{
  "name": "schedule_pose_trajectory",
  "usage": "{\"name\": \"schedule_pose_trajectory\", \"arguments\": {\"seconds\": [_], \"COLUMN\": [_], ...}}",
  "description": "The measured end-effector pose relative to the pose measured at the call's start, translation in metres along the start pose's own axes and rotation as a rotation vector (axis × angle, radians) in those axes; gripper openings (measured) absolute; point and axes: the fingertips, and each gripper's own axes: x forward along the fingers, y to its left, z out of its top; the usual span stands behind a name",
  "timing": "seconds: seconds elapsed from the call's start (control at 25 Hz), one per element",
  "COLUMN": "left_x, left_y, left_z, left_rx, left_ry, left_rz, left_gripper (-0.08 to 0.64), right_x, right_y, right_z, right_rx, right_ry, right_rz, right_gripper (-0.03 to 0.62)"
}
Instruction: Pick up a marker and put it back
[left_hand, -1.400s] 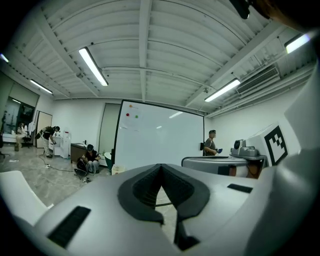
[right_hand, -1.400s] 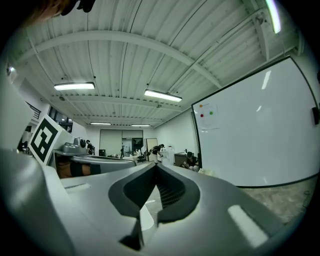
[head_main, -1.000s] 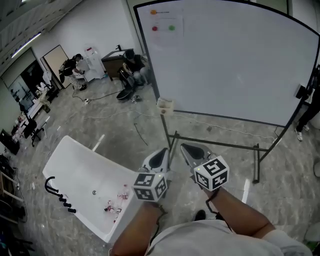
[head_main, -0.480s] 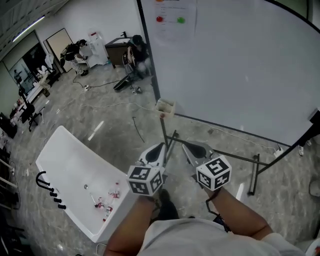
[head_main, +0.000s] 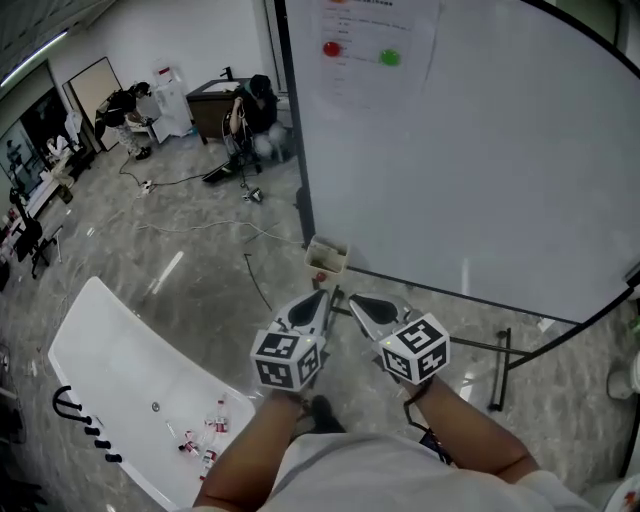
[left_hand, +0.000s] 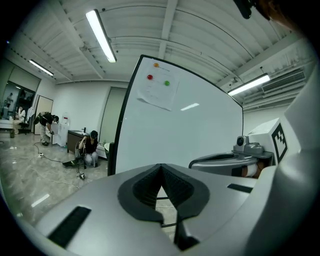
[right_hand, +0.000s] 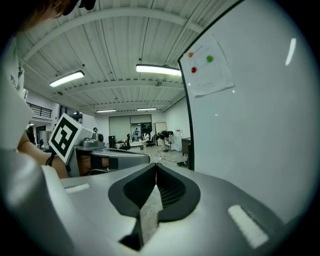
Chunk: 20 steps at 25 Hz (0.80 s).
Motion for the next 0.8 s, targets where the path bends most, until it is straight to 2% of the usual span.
{"name": "schedule_pose_trajectory", "arguments": {"seconds": [0.28, 0.44, 0.6, 0.8], "left_x": [0.049, 0.078, 0.096, 0.109], "left_y": [0.079, 0.117, 0.140, 0.156], "left_z": [0.014, 0.020, 0.025, 0.019], "left_rx": [0.009, -0.006, -0.028, -0.061], "left_ry": [0.033, 0.054, 0.068, 0.073], "left_rz": [-0.046, -0.046, -0.023, 0.022], "left_gripper": [0.002, 0.002, 0.002, 0.002], "right_x": [0.097, 0.148, 0.186, 0.222], "right_y": [-0.036, -0.063, -0.089, -0.124], "right_z": [-0.008, -0.009, -0.012, -0.044], "right_rx": [0.002, -0.013, -0.066, -0.166], "right_ry": [0.089, 0.142, 0.205, 0.330], "right_rz": [-0.003, 0.005, 0.024, 0.047], "right_gripper": [0.017, 0.021, 0.040, 0.064]}}
